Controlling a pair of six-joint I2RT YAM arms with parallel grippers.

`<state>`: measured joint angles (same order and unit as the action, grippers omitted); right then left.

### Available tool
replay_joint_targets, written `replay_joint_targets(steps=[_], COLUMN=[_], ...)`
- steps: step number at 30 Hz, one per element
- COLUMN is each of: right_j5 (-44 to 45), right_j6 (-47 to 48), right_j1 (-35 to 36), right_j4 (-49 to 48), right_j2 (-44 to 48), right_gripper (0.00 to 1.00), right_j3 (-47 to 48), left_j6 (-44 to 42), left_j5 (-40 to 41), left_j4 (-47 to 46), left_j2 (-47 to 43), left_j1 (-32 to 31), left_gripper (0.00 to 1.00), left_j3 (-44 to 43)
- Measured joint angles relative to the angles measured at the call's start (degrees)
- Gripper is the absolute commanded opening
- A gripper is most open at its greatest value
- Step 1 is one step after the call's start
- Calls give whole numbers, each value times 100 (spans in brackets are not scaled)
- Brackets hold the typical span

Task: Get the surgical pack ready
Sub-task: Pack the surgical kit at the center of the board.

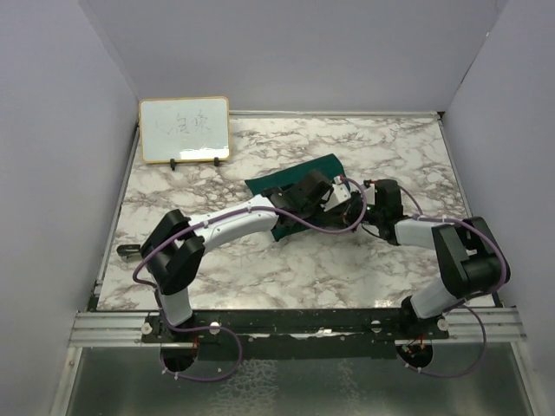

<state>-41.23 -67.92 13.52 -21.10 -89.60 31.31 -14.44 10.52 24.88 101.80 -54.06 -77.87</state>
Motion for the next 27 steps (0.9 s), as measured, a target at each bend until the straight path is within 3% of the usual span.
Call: replay_joint_targets(steps=[27], right_j5=[2306], right_j6=[-942], right_j1=[979], right_j4=[-1738], right_j2=[-166], right_gripper=[14], right_j3=[-295], left_j6=[70], left_j5=[-133], left_j4=[-37], left_j2=[-133], left_j1=[-4], left_gripper=[0], left_j3=[17])
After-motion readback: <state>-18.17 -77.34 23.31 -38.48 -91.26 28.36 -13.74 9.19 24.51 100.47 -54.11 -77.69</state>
